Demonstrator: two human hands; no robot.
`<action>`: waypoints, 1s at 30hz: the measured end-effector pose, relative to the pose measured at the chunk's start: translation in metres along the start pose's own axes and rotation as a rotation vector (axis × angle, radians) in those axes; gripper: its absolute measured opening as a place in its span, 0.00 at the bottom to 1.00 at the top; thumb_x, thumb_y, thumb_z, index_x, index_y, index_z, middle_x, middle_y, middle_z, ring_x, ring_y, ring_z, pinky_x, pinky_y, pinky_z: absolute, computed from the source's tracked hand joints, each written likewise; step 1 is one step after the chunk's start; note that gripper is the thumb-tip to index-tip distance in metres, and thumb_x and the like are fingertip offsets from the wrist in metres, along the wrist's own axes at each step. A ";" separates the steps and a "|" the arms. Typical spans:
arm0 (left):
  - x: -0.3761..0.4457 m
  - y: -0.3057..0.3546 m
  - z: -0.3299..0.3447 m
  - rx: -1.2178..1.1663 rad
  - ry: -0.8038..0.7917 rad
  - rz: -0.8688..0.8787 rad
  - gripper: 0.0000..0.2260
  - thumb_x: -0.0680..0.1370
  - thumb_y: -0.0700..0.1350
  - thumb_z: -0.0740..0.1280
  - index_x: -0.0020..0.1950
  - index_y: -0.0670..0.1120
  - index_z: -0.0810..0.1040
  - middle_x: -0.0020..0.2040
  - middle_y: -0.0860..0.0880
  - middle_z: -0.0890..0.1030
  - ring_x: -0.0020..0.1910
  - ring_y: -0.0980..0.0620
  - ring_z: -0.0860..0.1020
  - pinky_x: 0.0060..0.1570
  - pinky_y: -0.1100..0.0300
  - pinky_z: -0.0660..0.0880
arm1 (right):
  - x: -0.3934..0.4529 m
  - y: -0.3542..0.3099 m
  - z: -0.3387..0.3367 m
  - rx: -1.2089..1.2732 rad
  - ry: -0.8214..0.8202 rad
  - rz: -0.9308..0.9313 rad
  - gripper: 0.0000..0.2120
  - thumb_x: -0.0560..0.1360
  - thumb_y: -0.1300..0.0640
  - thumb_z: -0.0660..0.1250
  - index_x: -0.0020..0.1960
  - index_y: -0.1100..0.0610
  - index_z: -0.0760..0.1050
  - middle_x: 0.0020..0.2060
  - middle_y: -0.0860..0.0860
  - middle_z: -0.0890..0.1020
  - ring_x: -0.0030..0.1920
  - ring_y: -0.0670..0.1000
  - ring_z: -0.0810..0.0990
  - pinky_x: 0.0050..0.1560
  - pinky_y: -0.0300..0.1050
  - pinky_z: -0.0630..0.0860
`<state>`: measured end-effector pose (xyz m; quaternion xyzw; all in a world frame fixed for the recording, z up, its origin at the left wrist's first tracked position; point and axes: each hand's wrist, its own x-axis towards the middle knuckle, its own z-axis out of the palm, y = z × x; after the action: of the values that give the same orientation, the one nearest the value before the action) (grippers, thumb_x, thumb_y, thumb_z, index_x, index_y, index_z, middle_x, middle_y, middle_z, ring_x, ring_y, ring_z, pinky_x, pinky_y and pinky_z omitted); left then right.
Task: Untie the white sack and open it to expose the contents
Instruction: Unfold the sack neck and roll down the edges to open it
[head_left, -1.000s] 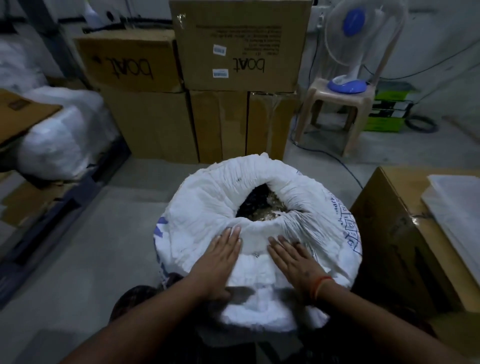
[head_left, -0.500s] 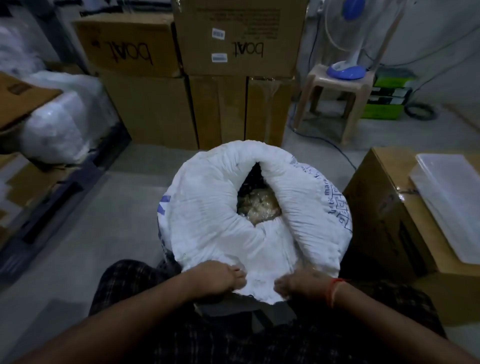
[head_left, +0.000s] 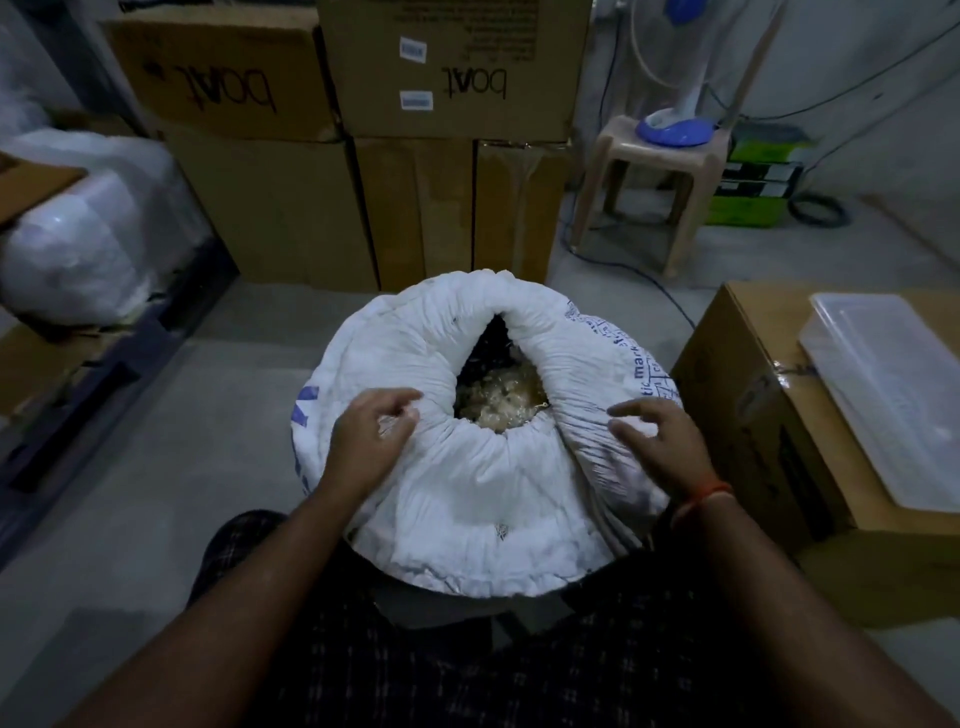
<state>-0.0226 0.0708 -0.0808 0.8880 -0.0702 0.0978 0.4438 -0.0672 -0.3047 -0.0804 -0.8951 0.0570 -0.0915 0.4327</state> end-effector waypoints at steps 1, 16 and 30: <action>0.008 -0.010 0.001 0.033 0.026 -0.090 0.11 0.78 0.48 0.73 0.60 0.51 0.87 0.61 0.50 0.83 0.58 0.54 0.80 0.62 0.66 0.75 | 0.008 0.007 0.001 0.021 0.017 0.054 0.14 0.69 0.46 0.74 0.50 0.53 0.86 0.50 0.50 0.86 0.55 0.49 0.82 0.56 0.46 0.77; 0.044 -0.078 -0.016 -0.268 0.010 -0.625 0.15 0.80 0.31 0.69 0.62 0.45 0.84 0.62 0.43 0.84 0.51 0.48 0.82 0.59 0.54 0.79 | 0.058 0.038 0.002 0.109 0.014 0.179 0.14 0.70 0.68 0.76 0.52 0.54 0.84 0.49 0.53 0.85 0.52 0.51 0.82 0.55 0.31 0.76; 0.035 -0.081 -0.027 0.145 -0.092 -0.590 0.23 0.76 0.34 0.71 0.70 0.48 0.81 0.72 0.46 0.80 0.69 0.43 0.79 0.71 0.52 0.74 | 0.088 0.049 0.005 -0.251 0.066 0.116 0.09 0.70 0.63 0.76 0.50 0.56 0.88 0.51 0.56 0.88 0.56 0.58 0.84 0.58 0.45 0.76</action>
<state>0.0258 0.1396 -0.1198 0.9029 0.1776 -0.0706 0.3849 0.0190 -0.3474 -0.1117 -0.9338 0.1340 -0.0878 0.3199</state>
